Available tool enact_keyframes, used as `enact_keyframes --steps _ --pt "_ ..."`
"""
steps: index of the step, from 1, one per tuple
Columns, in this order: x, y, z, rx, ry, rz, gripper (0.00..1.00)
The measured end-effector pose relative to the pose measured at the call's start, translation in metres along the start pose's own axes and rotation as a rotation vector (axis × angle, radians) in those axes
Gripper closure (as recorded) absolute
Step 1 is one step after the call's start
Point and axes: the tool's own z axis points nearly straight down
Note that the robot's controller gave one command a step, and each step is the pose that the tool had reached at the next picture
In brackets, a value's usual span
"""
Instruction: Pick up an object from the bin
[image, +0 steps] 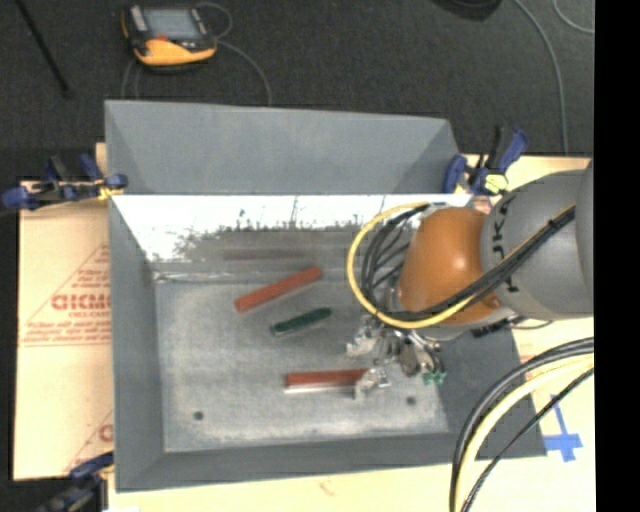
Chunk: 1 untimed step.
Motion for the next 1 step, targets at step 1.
enact_keyframes --steps 1 --pt "0.0263 -0.0236 -0.1626 0.001 -0.013 -0.021 1.0"
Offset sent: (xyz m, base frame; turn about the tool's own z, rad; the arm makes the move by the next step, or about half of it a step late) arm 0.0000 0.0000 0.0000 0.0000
